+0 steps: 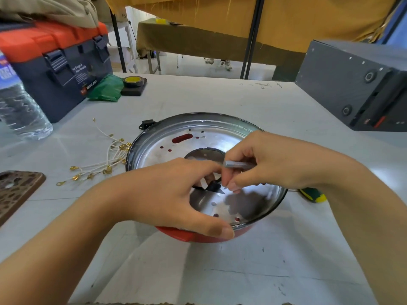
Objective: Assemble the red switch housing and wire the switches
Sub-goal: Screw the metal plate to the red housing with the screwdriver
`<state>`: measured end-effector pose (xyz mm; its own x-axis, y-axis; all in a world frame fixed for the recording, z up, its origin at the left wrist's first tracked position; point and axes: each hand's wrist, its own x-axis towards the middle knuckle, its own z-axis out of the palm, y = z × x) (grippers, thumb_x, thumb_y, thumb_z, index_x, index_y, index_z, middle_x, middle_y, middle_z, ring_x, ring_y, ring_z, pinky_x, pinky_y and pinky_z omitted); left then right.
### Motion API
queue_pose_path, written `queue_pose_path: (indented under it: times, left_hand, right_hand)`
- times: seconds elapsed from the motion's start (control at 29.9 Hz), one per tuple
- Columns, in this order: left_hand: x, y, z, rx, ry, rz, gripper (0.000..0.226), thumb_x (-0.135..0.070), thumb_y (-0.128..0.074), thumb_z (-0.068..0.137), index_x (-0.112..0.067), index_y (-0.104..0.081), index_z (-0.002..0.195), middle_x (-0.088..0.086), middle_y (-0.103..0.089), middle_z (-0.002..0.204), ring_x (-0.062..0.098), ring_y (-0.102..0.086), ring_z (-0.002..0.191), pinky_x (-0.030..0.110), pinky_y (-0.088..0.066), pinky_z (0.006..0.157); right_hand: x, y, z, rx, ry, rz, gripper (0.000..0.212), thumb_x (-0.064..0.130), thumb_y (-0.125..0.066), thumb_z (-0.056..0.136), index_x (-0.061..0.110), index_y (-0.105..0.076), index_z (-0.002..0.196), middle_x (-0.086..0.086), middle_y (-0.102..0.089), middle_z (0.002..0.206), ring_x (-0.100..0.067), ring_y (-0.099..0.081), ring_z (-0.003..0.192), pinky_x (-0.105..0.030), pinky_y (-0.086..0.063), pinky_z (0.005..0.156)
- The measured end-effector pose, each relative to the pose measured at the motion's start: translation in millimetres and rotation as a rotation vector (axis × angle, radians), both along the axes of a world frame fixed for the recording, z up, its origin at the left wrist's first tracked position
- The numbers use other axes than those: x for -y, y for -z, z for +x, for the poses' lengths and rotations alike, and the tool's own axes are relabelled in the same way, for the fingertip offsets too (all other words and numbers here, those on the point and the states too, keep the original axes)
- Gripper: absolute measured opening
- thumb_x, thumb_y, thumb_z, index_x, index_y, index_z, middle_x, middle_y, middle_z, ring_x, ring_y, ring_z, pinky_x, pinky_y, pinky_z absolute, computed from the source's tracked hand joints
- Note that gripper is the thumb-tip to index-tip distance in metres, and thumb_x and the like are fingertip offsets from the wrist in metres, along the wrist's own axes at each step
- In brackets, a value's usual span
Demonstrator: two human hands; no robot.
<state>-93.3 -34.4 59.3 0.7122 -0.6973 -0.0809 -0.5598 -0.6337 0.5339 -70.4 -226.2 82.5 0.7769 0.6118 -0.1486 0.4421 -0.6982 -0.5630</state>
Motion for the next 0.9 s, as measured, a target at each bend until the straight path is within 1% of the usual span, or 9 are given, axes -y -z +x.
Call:
queue_pose_path:
  times: [0.07, 0.13, 0.2, 0.3, 0.4, 0.5, 0.64, 0.77, 0.9]
  left_hand:
    - [0, 0, 0, 0.005, 0.004, -0.004, 0.066, -0.076, -0.058, 0.060, -0.053, -0.041, 0.119, -0.039, -0.045, 0.106, -0.014, -0.044, 0.104, -0.001, -0.034, 0.077]
    - [0, 1, 0, 0.010, 0.005, -0.003, 0.061, -0.075, -0.059, 0.059, -0.050, -0.045, 0.113, -0.033, -0.049, 0.104, -0.010, -0.047, 0.102, 0.004, -0.036, 0.077]
    - [0, 2, 0, 0.013, 0.005, -0.009, 0.058, -0.075, -0.059, 0.059, -0.047, -0.049, 0.109, -0.028, -0.051, 0.102, -0.006, -0.050, 0.099, 0.008, -0.039, 0.075]
    - [0, 3, 1, 0.028, 0.019, -0.021, 0.063, -0.074, -0.059, 0.060, -0.041, -0.051, 0.113, -0.023, -0.053, 0.102, -0.001, -0.051, 0.100, 0.014, -0.041, 0.078]
    - [0, 3, 0, 0.030, 0.052, -0.043, 0.057, -0.072, -0.060, 0.063, -0.044, -0.049, 0.112, -0.027, -0.053, 0.103, -0.003, -0.051, 0.100, 0.009, -0.039, 0.080]
    - [-1, 2, -1, 0.040, 0.050, -0.040, 0.051, -0.073, -0.059, 0.063, -0.048, -0.046, 0.105, -0.034, -0.050, 0.102, -0.009, -0.048, 0.099, 0.002, -0.035, 0.077]
    - [0, 3, 0, 0.048, 0.045, -0.023, 0.050, -0.075, -0.057, 0.062, -0.049, -0.046, 0.103, -0.034, -0.050, 0.102, -0.007, -0.048, 0.099, 0.004, -0.035, 0.078]
    - [-1, 4, 0, 0.049, 0.030, 0.008, 0.057, -0.079, -0.054, 0.060, -0.047, -0.048, 0.107, -0.029, -0.051, 0.102, -0.004, -0.049, 0.100, 0.010, -0.039, 0.079]
    - [-1, 5, 1, 0.046, 0.011, 0.044, 0.064, -0.081, -0.052, 0.058, -0.043, -0.051, 0.109, -0.024, -0.053, 0.100, -0.002, -0.049, 0.100, 0.021, -0.045, 0.082]
  right_hand:
    - [0, 0, -1, -0.014, -0.024, -0.011, 0.007, 0.017, -0.073, 0.078, 0.022, -0.071, 0.074, 0.006, -0.069, 0.073, -0.007, -0.060, 0.071, -0.027, -0.049, 0.070]
    - [0, -1, -1, -0.024, -0.056, -0.030, 0.009, 0.017, -0.074, 0.077, 0.024, -0.070, 0.072, 0.006, -0.068, 0.075, -0.007, -0.061, 0.073, -0.030, -0.049, 0.074]
    - [0, -2, -1, -0.036, -0.097, -0.041, 0.013, 0.018, -0.075, 0.077, 0.026, -0.069, 0.070, 0.010, -0.066, 0.072, -0.003, -0.058, 0.069, -0.023, -0.047, 0.068]
    - [0, -4, -1, -0.067, -0.155, -0.092, 0.008, 0.022, -0.076, 0.076, 0.024, -0.071, 0.070, 0.011, -0.066, 0.069, 0.001, -0.057, 0.066, -0.016, -0.043, 0.061]
    - [-2, -4, 0, -0.119, -0.194, -0.148, 0.009, 0.023, -0.076, 0.076, 0.024, -0.071, 0.069, 0.011, -0.066, 0.066, 0.002, -0.057, 0.063, -0.012, -0.041, 0.058]
    - [-5, -5, 1, -0.163, -0.218, -0.169, 0.009, 0.022, -0.076, 0.076, 0.022, -0.071, 0.068, 0.009, -0.068, 0.066, 0.003, -0.056, 0.062, -0.011, -0.041, 0.059]
    - [-7, -6, 1, -0.185, -0.240, -0.194, 0.009, 0.019, -0.076, 0.077, 0.018, -0.071, 0.069, 0.007, -0.068, 0.066, 0.000, -0.057, 0.062, -0.009, -0.039, 0.058]
    - [-9, -6, 3, -0.203, -0.254, -0.233, 0.012, 0.019, -0.076, 0.077, 0.018, -0.069, 0.067, 0.008, -0.065, 0.063, -0.006, -0.055, 0.061, -0.012, -0.040, 0.056]
    - [-10, -7, 4, -0.202, -0.267, -0.261, 0.014, 0.019, -0.075, 0.077, 0.018, -0.068, 0.066, 0.008, -0.064, 0.061, -0.007, -0.055, 0.060, -0.015, -0.040, 0.055]
